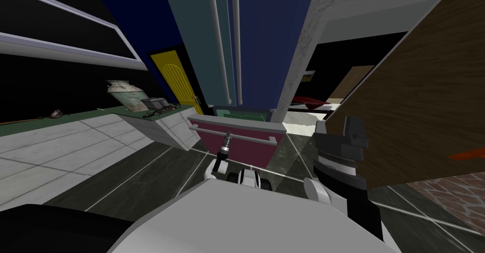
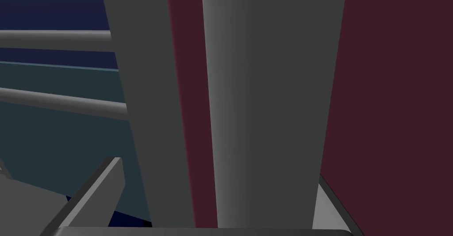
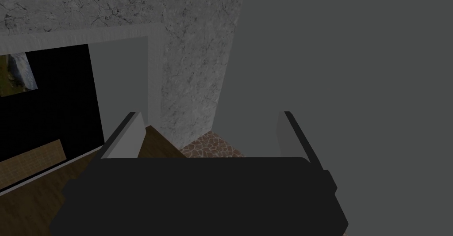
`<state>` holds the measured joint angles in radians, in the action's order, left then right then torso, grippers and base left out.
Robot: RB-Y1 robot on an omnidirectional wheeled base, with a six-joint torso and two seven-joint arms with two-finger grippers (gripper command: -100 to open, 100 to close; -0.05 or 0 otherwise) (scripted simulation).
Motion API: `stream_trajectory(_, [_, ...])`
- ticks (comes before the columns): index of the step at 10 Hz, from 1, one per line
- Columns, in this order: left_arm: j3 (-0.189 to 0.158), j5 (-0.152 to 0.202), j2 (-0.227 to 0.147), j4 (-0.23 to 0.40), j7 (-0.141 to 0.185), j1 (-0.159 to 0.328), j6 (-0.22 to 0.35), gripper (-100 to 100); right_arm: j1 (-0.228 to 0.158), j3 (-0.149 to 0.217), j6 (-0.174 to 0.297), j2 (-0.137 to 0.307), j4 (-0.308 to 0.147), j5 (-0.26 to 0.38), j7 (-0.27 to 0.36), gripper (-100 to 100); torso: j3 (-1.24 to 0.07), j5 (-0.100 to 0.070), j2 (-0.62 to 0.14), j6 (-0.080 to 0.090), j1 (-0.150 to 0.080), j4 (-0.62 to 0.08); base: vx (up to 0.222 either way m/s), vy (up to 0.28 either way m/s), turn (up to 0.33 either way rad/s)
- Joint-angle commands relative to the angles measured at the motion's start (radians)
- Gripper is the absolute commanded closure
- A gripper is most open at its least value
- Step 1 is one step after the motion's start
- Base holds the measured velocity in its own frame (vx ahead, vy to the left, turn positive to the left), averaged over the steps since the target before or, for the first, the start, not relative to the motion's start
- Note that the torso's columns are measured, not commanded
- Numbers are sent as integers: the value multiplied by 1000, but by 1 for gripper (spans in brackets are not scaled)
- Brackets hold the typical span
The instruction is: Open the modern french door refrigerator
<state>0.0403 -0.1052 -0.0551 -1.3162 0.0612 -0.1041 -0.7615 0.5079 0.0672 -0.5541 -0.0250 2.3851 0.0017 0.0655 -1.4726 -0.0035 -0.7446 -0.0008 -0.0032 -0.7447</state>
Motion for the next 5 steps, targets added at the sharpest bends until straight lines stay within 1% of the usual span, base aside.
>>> stream_trajectory(1, [0, 0, 0, 3, 0, -2, 2, 0, 0, 0, 0, 0, 0, 0, 0, 0, -1, 1, 2, 1, 1, 2, 0, 0, 0])
stream_trajectory(5, [0, 0, 0, 8, 0, -7, 6, 0, 0, 0, 0, 0, 0, 0, 0, 0, -3, 3, 6, 1, 3, 6, 0, 0, 0])
